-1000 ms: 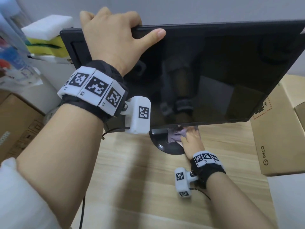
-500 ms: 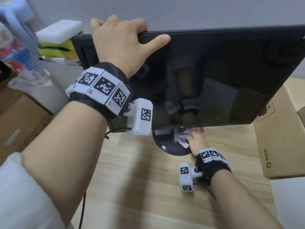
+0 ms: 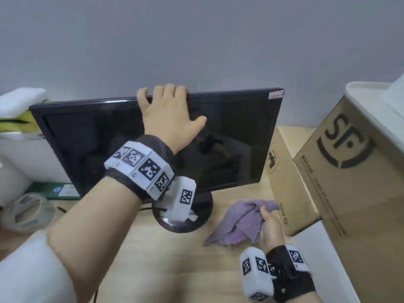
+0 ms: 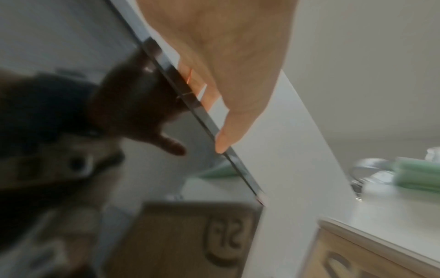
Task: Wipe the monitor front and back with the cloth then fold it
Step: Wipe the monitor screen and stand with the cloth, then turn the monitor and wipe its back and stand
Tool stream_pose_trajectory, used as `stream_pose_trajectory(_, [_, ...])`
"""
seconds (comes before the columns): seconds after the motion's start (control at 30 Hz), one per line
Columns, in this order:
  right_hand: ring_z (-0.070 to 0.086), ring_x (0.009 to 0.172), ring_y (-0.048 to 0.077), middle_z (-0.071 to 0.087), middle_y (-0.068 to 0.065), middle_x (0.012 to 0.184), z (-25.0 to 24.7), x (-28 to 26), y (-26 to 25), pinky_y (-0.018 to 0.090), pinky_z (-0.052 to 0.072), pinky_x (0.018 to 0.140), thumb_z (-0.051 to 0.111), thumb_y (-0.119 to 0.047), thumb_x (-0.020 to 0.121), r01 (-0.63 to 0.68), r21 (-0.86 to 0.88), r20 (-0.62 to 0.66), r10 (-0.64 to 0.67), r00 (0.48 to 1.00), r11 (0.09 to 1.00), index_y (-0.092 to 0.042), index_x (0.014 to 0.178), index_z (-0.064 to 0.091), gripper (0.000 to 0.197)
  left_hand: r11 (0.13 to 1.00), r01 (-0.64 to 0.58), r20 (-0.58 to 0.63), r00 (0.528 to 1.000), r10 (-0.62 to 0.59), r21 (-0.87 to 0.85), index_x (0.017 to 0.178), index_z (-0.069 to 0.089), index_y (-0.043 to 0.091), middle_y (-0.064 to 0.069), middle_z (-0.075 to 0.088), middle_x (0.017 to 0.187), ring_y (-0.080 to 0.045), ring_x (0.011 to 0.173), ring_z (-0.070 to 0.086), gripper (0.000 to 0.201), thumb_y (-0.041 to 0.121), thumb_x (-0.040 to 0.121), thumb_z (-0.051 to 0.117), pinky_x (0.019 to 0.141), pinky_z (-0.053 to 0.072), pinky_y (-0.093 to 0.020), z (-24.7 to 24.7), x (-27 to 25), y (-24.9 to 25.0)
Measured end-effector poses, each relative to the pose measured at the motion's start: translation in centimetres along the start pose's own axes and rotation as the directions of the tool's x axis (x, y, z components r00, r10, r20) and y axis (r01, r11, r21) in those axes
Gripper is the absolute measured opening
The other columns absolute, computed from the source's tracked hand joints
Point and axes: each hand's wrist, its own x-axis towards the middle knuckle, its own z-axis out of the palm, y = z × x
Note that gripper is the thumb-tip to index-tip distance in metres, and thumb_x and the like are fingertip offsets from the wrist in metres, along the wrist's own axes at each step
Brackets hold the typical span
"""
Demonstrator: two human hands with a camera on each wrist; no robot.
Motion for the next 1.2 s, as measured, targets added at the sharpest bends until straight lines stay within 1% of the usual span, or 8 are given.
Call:
stream_pose_trajectory(0.13, [0.062,0.048,0.015,0.063,-0.007,0.039,-1.7,0.5,-1.3,0.031,0.042,0.058,0.039,-0.021,0.098,0.019,0.12,-0.161,0.0,0.987,0.993,-0.017,0.063,0.057,0.04,0.989,-0.142,0.093,0.985,0.145,-0.04,0.14,0.027,0.019,-0.002,0.038,0.147,-0.022,0.14,0.027,0.067,0.047,0.083,0.051,0.114,0.0,-0.053,1.5,1.3,6.8])
stream_pose_trajectory(0.23, [0.067,0.052,0.02,0.068,0.012,0.055,-2.9,0.5,-2.1,0.036,0.052,0.061,0.034,-0.028,0.1,0.025,0.011,-0.549,-0.015,0.836,1.0,-0.007,0.056,0.067,0.059,0.985,-0.138,0.159,0.975,0.153,-0.103,0.143,0.021,0.019,-0.003,0.033,0.148,-0.022,0.141,0.023,0.075,0.043,0.082,0.056,0.115,-0.002,-0.053,2.5,2.4,9.0])
stream_pose_trajectory(0.33, [0.059,0.07,0.02,0.059,0.019,0.093,-3.4,-0.3,-3.1,0.033,0.05,0.066,0.036,-0.025,0.099,0.105,0.189,-0.267,-0.051,0.962,0.976,-0.003,0.096,0.053,0.028,0.963,-0.104,0.179,0.972,0.151,-0.247,0.138,0.032,0.024,-0.004,0.035,0.142,-0.025,0.138,0.023,0.072,0.04,0.075,0.065,0.115,-0.003,-0.05,2.8,3.0,9.1])
stream_pose_trajectory(0.5, [0.052,0.116,0.026,0.053,0.017,0.124,-4.7,-1.4,-4.2,0.031,0.04,0.093,0.034,-0.022,0.1,0.307,0.117,-0.249,-0.271,0.93,0.945,0.004,0.127,0.045,0.039,0.927,-0.129,0.137,0.973,0.188,-0.353,0.129,0.044,0.027,-0.002,0.044,0.13,-0.023,0.13,0.029,0.057,0.034,0.076,0.063,0.114,0.006,-0.046,2.4,3.1,7.9])
stream_pose_trajectory(0.83, [0.062,0.082,-0.008,0.07,-0.028,0.076,-3.0,-6.2,-9.7,0.004,0.047,0.075,0.043,-0.072,0.066,0.702,0.118,-0.238,-0.666,0.707,0.703,-0.044,0.074,0.07,0.039,0.757,-0.378,-0.016,0.899,0.438,-0.533,0.111,0.056,0.03,0.017,0.046,0.098,0.004,0.094,0.031,0.045,0.028,0.066,0.052,0.101,0.004,-0.021,1.4,-2.0,7.1])
stream_pose_trajectory(1.0, [0.056,0.071,-0.026,0.06,-0.044,0.066,-2.1,-9.5,-10.7,-0.006,0.042,0.07,0.038,-0.049,0.076,0.884,0.091,0.114,-0.886,0.449,0.459,-0.056,0.069,0.066,0.029,0.654,-0.395,-0.012,0.861,0.508,-0.645,0.097,0.055,0.038,0.019,0.05,0.091,0.006,0.096,0.037,0.035,0.026,0.064,0.051,0.1,0.007,-0.019,0.2,-3.9,6.6])
stream_pose_trajectory(1.13, [0.063,0.105,0.002,0.063,-0.027,0.114,-2.2,-7.9,-10.0,0.055,0.045,0.098,0.043,-0.046,0.09,0.956,0.101,0.463,-0.863,0.201,0.277,-0.04,0.115,0.056,0.029,0.573,-0.354,-0.002,0.852,0.524,-0.739,0.086,0.054,0.037,0.009,0.058,0.089,-0.001,0.095,0.04,0.027,0.037,0.061,0.043,0.099,0.01,-0.021,-0.5,-5.0,5.6])
stream_pose_trajectory(1.2, [0.052,0.121,0.004,0.052,-0.024,0.131,-2.9,-8.5,-10.6,0.045,0.033,0.112,0.045,-0.043,0.091,0.976,0.126,0.667,-0.743,0.049,0.178,-0.034,0.128,0.046,0.038,0.535,-0.326,0.007,0.849,0.528,-0.779,0.078,0.054,0.036,0.013,0.057,0.084,-0.002,0.096,0.041,0.021,0.037,0.062,0.041,0.101,0.011,-0.023,-1.0,-5.6,5.0])
